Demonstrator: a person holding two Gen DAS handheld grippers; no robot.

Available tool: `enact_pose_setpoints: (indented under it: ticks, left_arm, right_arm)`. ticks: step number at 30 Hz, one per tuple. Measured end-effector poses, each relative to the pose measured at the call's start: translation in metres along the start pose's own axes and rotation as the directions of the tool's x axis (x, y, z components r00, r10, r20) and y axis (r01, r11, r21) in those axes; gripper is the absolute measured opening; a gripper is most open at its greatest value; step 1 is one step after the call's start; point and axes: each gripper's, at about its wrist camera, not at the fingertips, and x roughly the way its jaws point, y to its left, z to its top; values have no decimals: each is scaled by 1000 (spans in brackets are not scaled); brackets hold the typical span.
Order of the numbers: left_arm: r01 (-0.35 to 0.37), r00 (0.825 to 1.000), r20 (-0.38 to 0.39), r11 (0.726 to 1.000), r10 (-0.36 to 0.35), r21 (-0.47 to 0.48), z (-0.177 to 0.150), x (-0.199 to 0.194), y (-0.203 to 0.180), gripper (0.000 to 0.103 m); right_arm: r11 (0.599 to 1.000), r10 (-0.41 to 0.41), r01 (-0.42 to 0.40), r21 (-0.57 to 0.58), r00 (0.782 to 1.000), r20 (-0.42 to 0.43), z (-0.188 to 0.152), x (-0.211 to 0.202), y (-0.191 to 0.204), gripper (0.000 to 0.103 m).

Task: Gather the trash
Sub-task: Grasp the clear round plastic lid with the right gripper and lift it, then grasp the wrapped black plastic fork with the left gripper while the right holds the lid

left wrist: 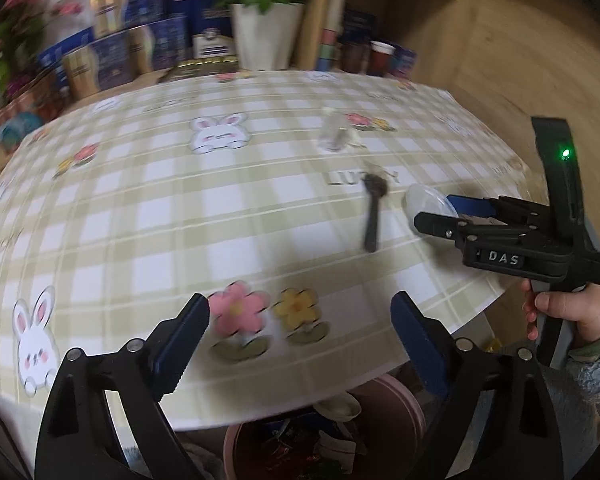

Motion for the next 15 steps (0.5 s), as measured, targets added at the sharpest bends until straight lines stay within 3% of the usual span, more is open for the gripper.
enact_pose_setpoints:
  ticks: [7,15]
  left_arm:
    - [69,996,-64,992,-62,108,30,41,-40,66]
    - [73,991,-117,990,-59,124,61,83,-56,41]
  right_arm:
    - [995,-22,19,95,999,35,-15,-21,-25,67]
    - [989,-38,26,147,997,74,-27,-42,-41,67]
